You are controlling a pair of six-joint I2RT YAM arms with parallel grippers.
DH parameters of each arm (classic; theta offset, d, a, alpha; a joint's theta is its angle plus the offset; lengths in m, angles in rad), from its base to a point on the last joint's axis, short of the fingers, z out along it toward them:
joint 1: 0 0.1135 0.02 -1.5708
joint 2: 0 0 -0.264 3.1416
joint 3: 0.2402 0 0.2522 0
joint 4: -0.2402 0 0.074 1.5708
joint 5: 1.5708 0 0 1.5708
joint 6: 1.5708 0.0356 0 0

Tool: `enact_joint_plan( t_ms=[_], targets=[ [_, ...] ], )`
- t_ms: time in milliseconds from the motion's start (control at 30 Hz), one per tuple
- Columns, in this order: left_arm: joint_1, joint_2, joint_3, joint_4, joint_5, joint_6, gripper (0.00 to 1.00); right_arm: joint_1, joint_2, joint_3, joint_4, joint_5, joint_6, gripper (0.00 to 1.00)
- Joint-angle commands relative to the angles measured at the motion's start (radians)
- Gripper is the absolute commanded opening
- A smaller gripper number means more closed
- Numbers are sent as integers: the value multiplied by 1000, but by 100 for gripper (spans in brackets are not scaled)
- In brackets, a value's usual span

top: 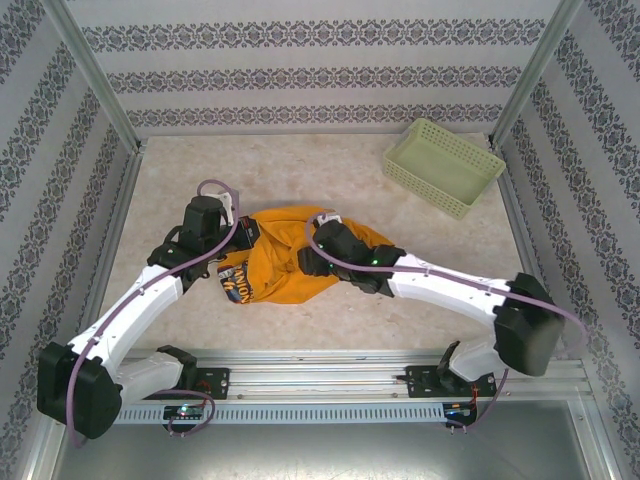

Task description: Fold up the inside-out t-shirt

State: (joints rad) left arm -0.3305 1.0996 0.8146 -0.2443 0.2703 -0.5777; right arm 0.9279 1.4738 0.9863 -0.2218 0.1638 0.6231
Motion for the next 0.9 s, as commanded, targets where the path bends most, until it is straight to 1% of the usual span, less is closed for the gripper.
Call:
enact_joint_plan(
  t_ms=[0,133,200,300,367,467,567,633,733,867],
  targets=[
    [17,-15,12,27,13,-11,0,5,64,-5,123,6,9,57],
    [20,-25,21,11,6,-11,0,3,158,74,119,-15,-31,52],
    [24,-32,24,2,0,-13,0,1,194,105,92,7,-36,48],
    [33,-43,28,-3,-8,-16,0,-9,215,143,47,21,-54,34],
    [44,-45,35,-17,-17,-17,0,-9,180,146,39,35,-80,18],
    [67,-49,41,-38,-42,-21,0,-13,96,153,-12,66,-100,0],
    [95,-52,65,-80,-85,-25,0,-27,-9,172,-91,76,-108,0],
    [117,-64,88,-102,-104,-26,0,-37,-90,169,-108,57,-117,0],
    [139,-92,98,-95,-106,-25,0,-67,-213,171,-126,-22,-119,0],
    [141,-88,81,-75,-75,-24,0,-108,-293,159,-157,-72,-101,0]
  ],
)
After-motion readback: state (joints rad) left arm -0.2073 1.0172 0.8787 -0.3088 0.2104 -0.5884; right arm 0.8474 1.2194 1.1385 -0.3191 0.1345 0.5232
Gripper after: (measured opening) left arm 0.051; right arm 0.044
